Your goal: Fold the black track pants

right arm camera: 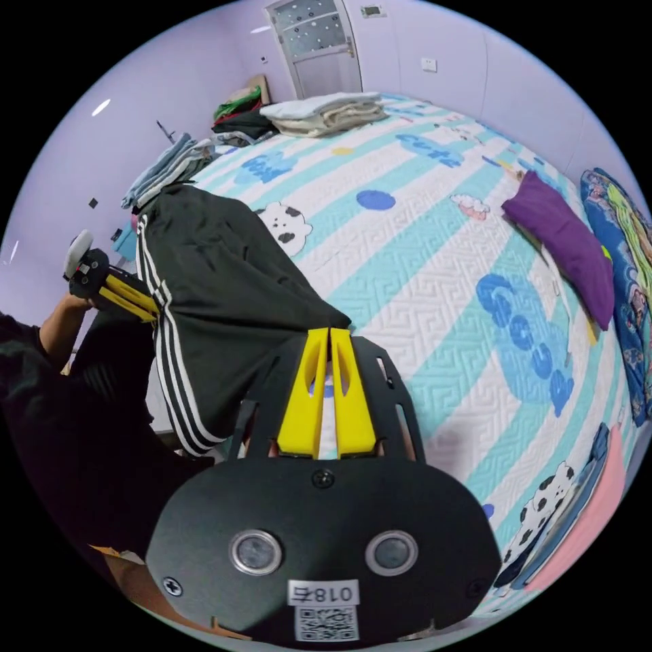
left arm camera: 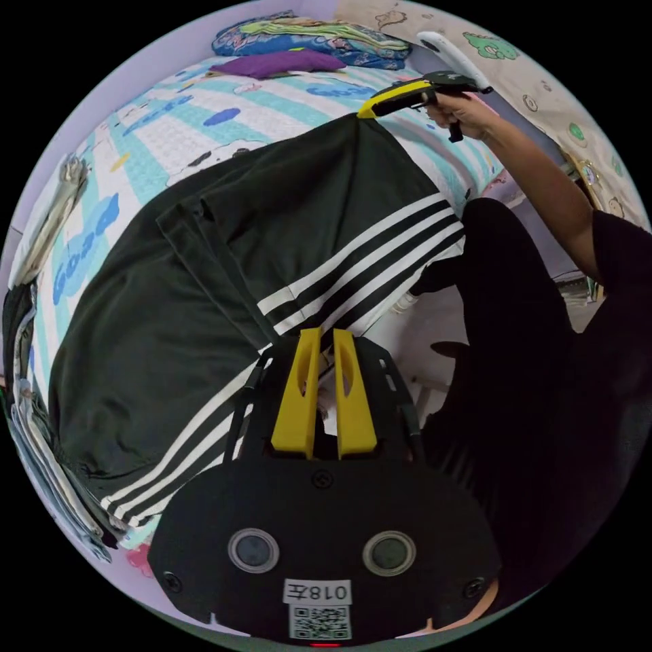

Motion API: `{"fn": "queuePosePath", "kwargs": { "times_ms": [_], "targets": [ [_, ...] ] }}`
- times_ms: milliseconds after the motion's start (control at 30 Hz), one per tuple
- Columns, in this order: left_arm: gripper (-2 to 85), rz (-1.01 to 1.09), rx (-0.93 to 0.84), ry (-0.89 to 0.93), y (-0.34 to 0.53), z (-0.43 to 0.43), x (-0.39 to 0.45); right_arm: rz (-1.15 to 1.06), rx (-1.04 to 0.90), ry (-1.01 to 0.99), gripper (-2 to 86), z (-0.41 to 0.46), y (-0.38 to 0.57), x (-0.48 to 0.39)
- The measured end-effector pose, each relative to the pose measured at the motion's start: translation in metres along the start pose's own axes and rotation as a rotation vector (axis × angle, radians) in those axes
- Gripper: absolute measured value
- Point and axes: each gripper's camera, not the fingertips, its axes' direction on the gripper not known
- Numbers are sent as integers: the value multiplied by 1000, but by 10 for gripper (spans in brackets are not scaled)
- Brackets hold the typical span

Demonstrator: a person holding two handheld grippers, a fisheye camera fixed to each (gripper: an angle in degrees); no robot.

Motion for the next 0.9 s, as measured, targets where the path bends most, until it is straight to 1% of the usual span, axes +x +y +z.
{"fn": "queuePosePath", "kwargs": {
  "times_ms": [67, 100, 167, 200, 233, 267, 300, 333, 367, 400, 433, 467, 567, 600, 667, 733, 833, 867, 900],
  "targets": [
    [44, -28, 5, 35, 2, 0, -8, 60, -67, -47, 34, 15, -2, 11],
    [47, -38, 23, 63, 6, -4, -14, 75, -54, -63, 40, 13, -2, 13],
    [51, -51, 83, 97, 17, -15, -23, 117, 46, -87, 73, -11, 5, 17],
    [51, -63, 132, 104, 28, -24, -28, 122, 90, -94, 77, -20, 7, 17],
    [51, -77, 182, 106, 38, -33, -34, 116, 186, -120, 79, -37, 10, 13],
    [51, -83, 206, 106, 43, -37, -37, 71, 260, -158, 77, -49, 6, 3],
    [51, -90, 249, 105, 49, -42, -42, 38, 280, -175, 76, -52, 1, -4],
    [51, -84, 291, 107, 52, -45, -44, -41, 275, -199, 74, -51, -14, -22],
    [51, -78, 309, 109, 52, -45, -45, -127, 231, -207, 74, -43, -33, -44],
    [51, -66, 332, 114, 50, -42, -44, -169, 206, -205, 74, -37, -43, -55],
    [52, -47, 322, 118, 46, -35, -43, -243, 159, -189, 75, -23, -61, -78],
    [52, -39, 309, 115, 43, -30, -43, -305, 116, -157, 76, -7, -77, -99],
    [52, -48, 205, 67, 37, -1, -48, -392, 13, -109, 77, 31, -108, -130],
    [53, -59, 179, 65, 39, 10, -53, -399, -1, -101, 76, 37, -112, -134],
    [52, -76, 183, 87, 45, 18, -63, -422, -75, -44, 76, 61, -125, -143],
    [50, -89, 196, 114, 55, 23, -76, -443, -151, -55, 74, 77, -130, -147],
    [45, -88, 206, 131, 67, 27, -90, -473, -169, -13, 44, 80, -134, -152],
    [44, -88, 209, 133, 70, 28, -92, -470, -157, 27, 22, 76, -136, -152],
    [43, -91, 215, 138, 76, 29, -96, -464, -139, 42, 18, 73, -138, -151]
  ]
}}
